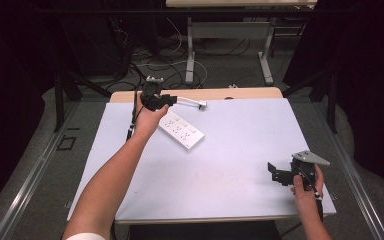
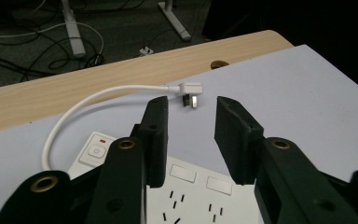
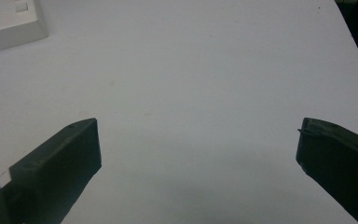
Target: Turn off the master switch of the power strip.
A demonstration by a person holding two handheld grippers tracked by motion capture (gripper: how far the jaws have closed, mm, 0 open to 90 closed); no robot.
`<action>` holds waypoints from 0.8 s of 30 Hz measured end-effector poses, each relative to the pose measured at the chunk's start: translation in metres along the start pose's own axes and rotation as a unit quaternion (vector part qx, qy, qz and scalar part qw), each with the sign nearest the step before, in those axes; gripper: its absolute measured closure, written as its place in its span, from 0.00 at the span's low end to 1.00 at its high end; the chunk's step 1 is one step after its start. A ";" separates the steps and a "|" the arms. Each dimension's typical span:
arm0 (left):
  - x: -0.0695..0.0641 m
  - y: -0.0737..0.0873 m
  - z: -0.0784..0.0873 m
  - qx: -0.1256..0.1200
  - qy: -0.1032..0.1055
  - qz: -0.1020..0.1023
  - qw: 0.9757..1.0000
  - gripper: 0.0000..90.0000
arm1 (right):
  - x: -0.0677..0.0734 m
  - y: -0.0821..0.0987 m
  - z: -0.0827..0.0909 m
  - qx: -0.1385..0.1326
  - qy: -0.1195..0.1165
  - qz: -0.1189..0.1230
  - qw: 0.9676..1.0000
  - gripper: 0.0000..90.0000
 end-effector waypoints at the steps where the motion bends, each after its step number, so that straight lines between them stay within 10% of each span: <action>1: 0.002 0.001 -0.002 0.005 -0.003 -0.001 1.000 0.75 | 0.000 0.000 0.000 0.001 0.000 0.001 1.000 0.00; 24: 0.022 0.022 -0.052 0.041 -0.040 0.014 0.998 0.91 | -0.005 0.001 -0.001 -0.001 0.000 0.000 1.000 0.00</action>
Point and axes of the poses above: each handheld gripper's, and its own axes: z roughly backward along the jaws, y roughly out of its underside, x roughly to its left, the point moved 8 cm from there along -z, roughly forward along the jaws, and after that the axes turned 11 degrees about -z, right-handed, at the moved point
